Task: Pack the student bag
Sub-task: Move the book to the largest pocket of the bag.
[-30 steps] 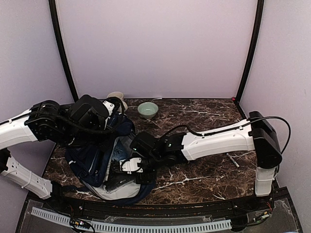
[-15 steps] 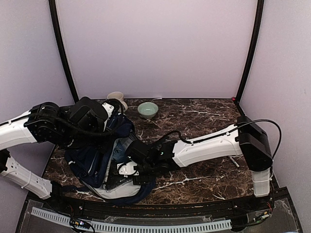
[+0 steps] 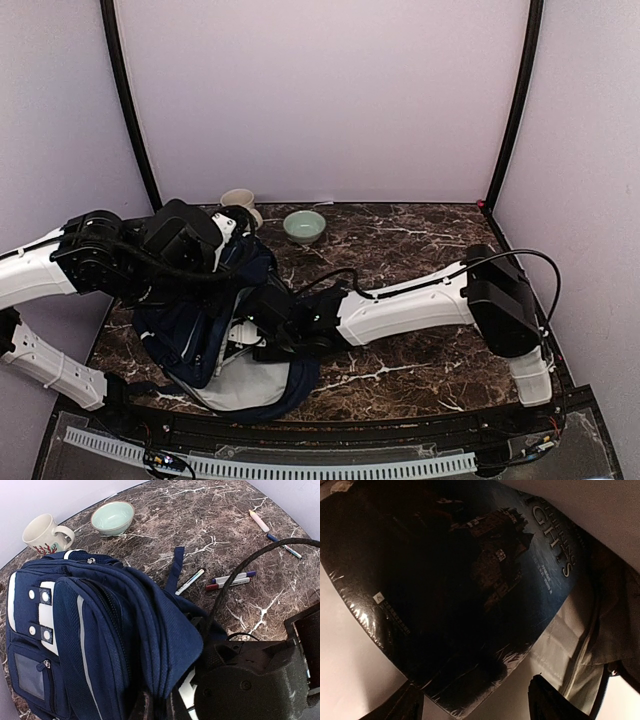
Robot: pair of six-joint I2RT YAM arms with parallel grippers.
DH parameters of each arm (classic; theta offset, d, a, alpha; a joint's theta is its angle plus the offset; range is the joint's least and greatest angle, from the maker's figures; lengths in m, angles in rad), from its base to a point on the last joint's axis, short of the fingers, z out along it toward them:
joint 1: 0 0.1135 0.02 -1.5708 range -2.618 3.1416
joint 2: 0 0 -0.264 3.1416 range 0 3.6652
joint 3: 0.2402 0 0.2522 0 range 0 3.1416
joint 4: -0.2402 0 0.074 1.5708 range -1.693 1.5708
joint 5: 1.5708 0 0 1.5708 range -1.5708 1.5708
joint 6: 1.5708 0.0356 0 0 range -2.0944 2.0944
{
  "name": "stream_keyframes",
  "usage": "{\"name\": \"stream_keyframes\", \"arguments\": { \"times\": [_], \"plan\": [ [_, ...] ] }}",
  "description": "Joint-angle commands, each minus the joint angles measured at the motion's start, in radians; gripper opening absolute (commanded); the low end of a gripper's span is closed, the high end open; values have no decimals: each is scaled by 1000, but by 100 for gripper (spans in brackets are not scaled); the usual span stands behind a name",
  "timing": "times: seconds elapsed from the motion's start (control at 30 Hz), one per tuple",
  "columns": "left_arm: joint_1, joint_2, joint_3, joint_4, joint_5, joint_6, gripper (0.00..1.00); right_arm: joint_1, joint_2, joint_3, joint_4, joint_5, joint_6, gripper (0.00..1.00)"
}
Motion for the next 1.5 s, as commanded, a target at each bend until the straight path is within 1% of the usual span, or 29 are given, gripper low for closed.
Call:
{"name": "stream_keyframes", "arguments": {
  "times": [0.0, 0.07, 0.1, 0.17, 0.33, 0.6, 0.77, 0.9, 0.97, 1.2, 1.47],
  "plan": [
    [-6, -30, -4, 31, -4, -5, 0, -6, 40, 65, 156, 70, 6, 71],
    [-6, -32, -4, 32, 0, -6, 0, -7, 52, 69, 209, 70, 6, 71],
    [-5, -32, -4, 33, 0, -6, 0, -9, 59, 73, 229, 133, -10, 71],
    [-6, -30, -6, 35, 2, -5, 0, -9, 79, 91, 250, 174, -26, 71],
    [-5, -22, -5, 41, 7, -1, 0, -17, 132, 125, 308, 218, -70, 70],
    [-5, -17, -14, 54, 12, -4, 0, -38, 193, 191, 307, 225, -73, 69],
    [-5, -10, -11, 54, 11, -1, 0, -39, 207, 213, 263, 225, -73, 69],
    [-6, -14, -10, 50, 3, -4, 0, -38, 160, 182, 202, 225, -73, 69],
    [-6, -16, -10, 50, 0, -4, 0, -34, 127, 139, 178, 225, -73, 69],
    [-5, -13, -26, 51, -20, 4, 0, -5, -59, -85, 131, 225, -73, 69],
    [-5, 44, -52, 79, -27, 17, 0, -1, -251, -253, -58, 225, -73, 69]
  ]
}}
